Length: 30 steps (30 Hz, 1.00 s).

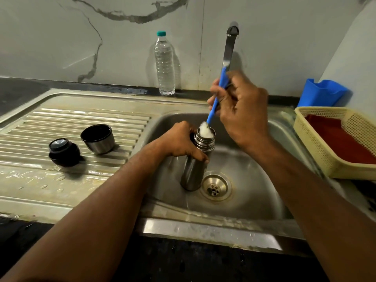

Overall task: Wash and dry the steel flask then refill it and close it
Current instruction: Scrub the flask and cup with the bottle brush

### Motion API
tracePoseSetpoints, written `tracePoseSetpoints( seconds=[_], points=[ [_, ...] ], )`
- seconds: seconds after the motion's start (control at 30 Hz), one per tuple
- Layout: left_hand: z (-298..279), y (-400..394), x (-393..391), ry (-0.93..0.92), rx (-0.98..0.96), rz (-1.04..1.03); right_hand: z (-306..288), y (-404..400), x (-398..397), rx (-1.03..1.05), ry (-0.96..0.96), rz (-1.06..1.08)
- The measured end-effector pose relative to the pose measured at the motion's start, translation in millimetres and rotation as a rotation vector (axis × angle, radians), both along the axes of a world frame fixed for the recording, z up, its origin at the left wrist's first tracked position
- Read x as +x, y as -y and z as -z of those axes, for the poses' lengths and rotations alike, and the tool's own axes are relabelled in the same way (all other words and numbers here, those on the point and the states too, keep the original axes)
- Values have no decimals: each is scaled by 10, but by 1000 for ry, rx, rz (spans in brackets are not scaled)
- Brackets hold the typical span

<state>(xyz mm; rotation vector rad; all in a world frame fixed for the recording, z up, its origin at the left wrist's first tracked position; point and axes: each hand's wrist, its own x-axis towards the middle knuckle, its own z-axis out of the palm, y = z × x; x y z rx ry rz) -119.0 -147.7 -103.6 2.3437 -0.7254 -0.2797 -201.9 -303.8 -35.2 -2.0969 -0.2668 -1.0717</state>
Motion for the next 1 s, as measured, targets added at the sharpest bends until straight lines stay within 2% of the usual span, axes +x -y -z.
tracePoseSetpoints(
  seconds=[0.07,0.2,0.33,0.4,0.47,0.5,0.6,0.63,0.77,0.9,0.93,1.0],
  points=[
    [5,5,-3,-11,0,17,-47,-15,-20,29,123,21],
    [12,-17,33,7,-3,10,127,-96,27,-29,-133,5],
    [30,-33,56,-1,10,12,2,-95,-12,14,106,49],
    [29,-17,50,7,19,15,18,-101,-21,12,64,44],
    [28,-15,57,9,26,3,84,-113,-12,-9,-104,27],
    [28,-10,61,3,25,-3,94,-95,-14,-4,-103,29],
    [49,-17,93,-23,10,13,-32,-41,-34,69,113,65],
    [52,-22,95,-29,4,21,-35,-53,-37,82,128,67],
    [65,-37,110,-38,-24,34,130,-145,-21,-8,-72,15],
    [56,-34,93,-52,-51,42,-8,-70,-14,64,189,53],
    [51,-28,85,-47,-51,45,17,-88,-8,75,184,53],
    [38,-12,72,-38,-47,42,135,-192,10,33,55,29]
  ],
)
